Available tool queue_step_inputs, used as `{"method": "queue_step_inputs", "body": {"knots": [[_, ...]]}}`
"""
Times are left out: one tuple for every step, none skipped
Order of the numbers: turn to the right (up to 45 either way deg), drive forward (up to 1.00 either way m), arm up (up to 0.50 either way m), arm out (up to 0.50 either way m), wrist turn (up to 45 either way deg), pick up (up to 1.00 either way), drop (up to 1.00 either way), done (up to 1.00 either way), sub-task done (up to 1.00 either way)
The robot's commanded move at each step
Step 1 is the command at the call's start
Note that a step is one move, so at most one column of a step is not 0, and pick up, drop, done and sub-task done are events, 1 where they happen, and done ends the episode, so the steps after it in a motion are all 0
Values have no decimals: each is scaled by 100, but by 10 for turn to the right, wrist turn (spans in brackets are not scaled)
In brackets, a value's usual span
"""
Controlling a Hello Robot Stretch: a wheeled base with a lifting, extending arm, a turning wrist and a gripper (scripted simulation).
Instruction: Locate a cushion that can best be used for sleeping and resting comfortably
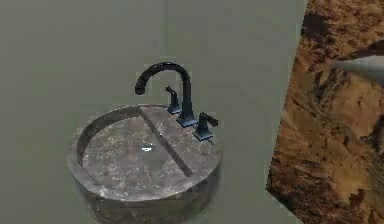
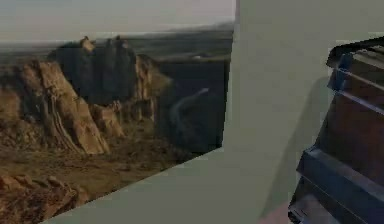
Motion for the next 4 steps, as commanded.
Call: {"method": "queue_step_inputs", "body": {"knots": [[-450,0,0,0,0,0,0,0,0],[-450,0,0,0,0,0,0,0,0],[-450,0,0,0,0,0,0,0,0],[-360,0,0,0,0,0,0,0,0]]}}
